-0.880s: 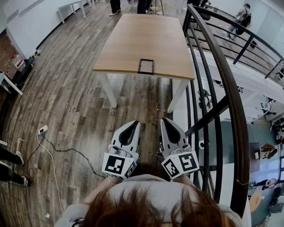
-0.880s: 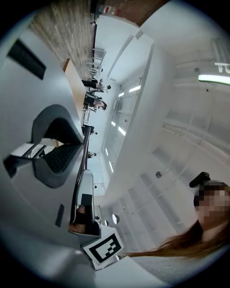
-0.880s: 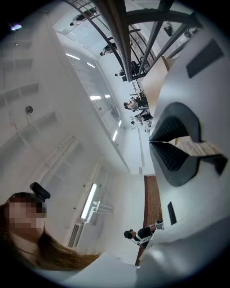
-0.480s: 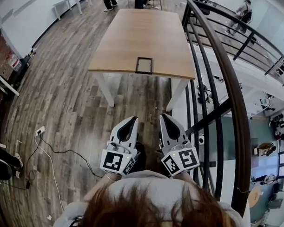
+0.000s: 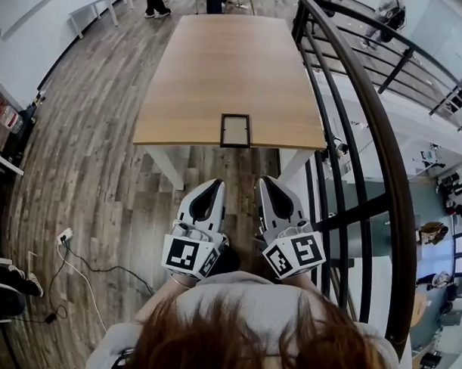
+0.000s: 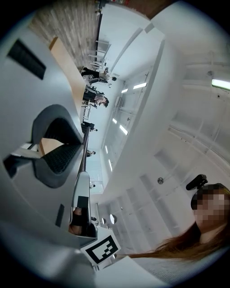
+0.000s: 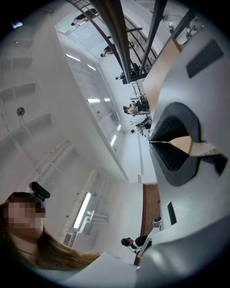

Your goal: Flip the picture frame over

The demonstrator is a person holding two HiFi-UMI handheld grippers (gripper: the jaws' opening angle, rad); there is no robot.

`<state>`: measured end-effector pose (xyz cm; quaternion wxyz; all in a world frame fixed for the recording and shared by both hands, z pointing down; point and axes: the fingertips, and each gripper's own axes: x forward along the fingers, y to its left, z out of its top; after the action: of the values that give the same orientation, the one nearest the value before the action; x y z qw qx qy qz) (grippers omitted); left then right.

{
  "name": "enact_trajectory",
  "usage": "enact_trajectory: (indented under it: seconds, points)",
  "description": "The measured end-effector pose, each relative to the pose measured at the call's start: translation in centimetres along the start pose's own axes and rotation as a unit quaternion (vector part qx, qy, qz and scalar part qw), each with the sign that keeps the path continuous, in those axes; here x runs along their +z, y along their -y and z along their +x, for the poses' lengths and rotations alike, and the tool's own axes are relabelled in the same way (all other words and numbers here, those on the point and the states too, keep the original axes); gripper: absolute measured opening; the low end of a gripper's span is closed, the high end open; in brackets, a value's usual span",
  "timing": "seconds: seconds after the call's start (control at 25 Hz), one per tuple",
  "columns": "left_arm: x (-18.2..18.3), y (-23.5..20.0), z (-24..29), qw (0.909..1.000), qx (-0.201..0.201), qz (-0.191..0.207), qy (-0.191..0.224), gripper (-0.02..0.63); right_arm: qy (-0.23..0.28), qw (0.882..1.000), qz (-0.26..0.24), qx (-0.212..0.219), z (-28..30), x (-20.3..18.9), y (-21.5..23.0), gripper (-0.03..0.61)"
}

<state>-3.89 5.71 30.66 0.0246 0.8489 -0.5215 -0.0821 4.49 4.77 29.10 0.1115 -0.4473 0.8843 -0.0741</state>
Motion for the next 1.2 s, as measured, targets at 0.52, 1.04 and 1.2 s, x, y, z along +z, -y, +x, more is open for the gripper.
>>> enact_trajectory:
  seconds: [0.52, 1.04, 1.2]
  points:
    - [0.3, -8.8, 10.2, 0.9997, -0.025, -0.004, -0.005, 0.006, 0.002, 1.0, -0.018, -0.017, 12.8, -0.2, 4.6, 0.015]
    - [-0.9, -10.3, 13.0, 0.9994, 0.008, -0.029, -0.017, 0.006, -0.085, 0.987, -0.116, 0.073, 15.5, -4.5, 6.2, 0.017]
    - [-1.6, -11.3, 12.4, 0.9988, 0.025, -0.035, -0.022, 0.006, -0.165, 0.949, -0.254, 0.093, 16.7, -9.7, 6.5, 0.018]
